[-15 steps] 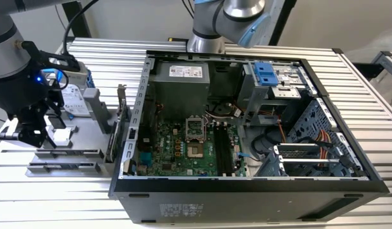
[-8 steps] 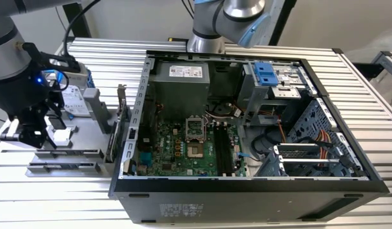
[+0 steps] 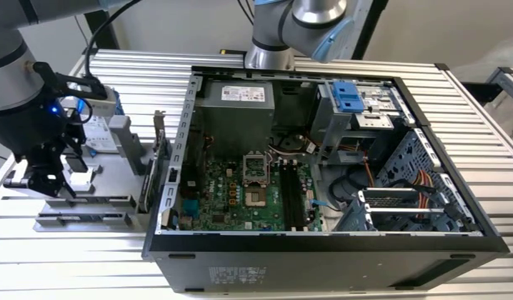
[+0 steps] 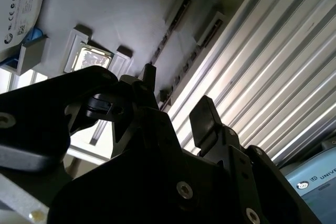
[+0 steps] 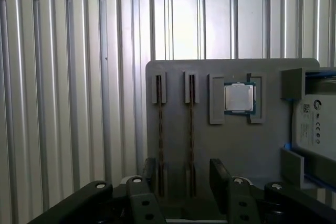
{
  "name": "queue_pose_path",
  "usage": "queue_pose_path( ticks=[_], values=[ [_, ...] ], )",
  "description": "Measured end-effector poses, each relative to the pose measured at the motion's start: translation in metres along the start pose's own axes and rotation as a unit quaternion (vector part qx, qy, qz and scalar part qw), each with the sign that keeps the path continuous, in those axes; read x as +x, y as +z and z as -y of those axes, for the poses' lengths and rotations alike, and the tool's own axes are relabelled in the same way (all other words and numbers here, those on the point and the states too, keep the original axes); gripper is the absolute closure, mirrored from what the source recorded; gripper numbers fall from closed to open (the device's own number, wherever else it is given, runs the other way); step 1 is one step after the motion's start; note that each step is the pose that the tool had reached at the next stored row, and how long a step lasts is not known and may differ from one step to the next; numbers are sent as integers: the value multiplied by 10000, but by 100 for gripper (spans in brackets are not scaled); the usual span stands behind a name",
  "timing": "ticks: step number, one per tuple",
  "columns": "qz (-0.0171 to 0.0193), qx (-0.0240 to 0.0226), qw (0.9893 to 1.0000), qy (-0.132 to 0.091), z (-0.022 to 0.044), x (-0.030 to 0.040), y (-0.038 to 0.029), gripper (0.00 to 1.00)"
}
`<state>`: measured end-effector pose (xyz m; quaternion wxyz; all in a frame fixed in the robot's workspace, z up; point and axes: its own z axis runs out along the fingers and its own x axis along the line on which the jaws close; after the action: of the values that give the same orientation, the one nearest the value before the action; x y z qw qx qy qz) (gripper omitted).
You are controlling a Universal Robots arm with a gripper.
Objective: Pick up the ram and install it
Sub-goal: 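Pick up the ram and move it above insertion slot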
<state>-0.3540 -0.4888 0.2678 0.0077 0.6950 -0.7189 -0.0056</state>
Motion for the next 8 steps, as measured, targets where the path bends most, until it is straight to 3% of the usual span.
queue_pose_path(
  ticks=[8],
  values=[
    [-1, 0, 10000, 0, 6, 23, 41, 0]
  ],
)
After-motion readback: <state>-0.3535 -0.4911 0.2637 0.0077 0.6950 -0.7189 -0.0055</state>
